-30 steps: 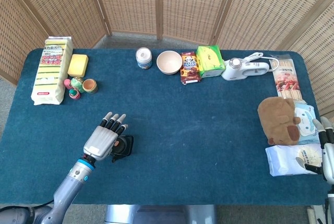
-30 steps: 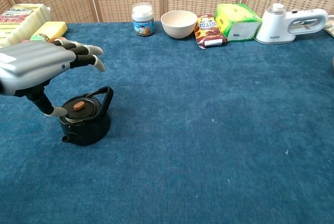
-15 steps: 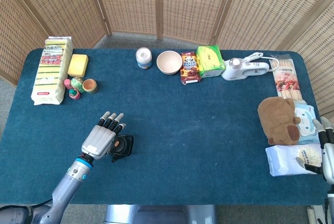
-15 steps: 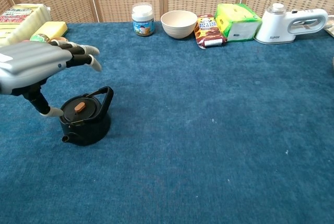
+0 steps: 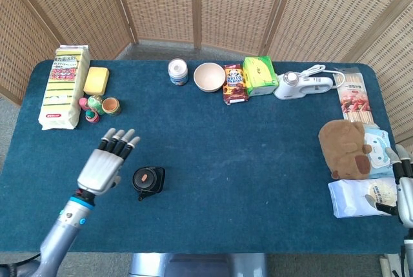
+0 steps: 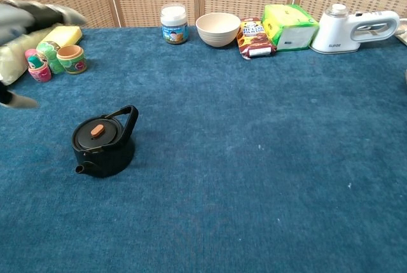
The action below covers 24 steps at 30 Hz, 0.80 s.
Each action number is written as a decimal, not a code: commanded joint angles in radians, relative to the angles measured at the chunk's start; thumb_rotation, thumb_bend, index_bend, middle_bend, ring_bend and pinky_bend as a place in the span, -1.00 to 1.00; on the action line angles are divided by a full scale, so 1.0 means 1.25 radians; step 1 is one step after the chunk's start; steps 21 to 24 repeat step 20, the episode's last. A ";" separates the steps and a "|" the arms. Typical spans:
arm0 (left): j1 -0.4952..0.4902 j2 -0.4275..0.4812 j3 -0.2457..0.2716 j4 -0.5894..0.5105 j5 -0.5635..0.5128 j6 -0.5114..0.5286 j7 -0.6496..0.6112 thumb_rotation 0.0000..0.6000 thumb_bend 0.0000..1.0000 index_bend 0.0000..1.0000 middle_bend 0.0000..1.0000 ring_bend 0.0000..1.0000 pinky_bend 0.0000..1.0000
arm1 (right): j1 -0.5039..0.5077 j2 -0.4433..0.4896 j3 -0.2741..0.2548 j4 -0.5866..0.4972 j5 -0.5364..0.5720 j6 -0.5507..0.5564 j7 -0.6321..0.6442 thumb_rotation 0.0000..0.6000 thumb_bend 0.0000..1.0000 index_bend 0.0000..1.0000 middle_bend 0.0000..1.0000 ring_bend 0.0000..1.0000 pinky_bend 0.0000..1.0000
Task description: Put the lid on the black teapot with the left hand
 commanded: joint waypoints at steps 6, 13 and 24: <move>0.120 0.138 0.050 0.006 0.114 0.137 -0.173 1.00 -0.70 -1.00 -1.00 -1.00 -1.00 | -0.003 -0.006 -0.004 -0.007 -0.012 0.012 -0.015 1.00 -0.67 -0.96 -1.00 -1.00 -1.00; 0.247 0.189 0.108 0.096 0.186 0.262 -0.347 1.00 -0.70 -1.00 -1.00 -1.00 -1.00 | -0.014 -0.009 -0.009 -0.021 -0.037 0.042 -0.031 1.00 -0.66 -0.96 -1.00 -1.00 -1.00; 0.333 0.182 0.137 0.190 0.243 0.341 -0.486 1.00 -0.70 -1.00 -1.00 -1.00 -1.00 | -0.023 -0.014 -0.010 -0.025 -0.049 0.068 -0.054 1.00 -0.66 -0.93 -1.00 -1.00 -1.00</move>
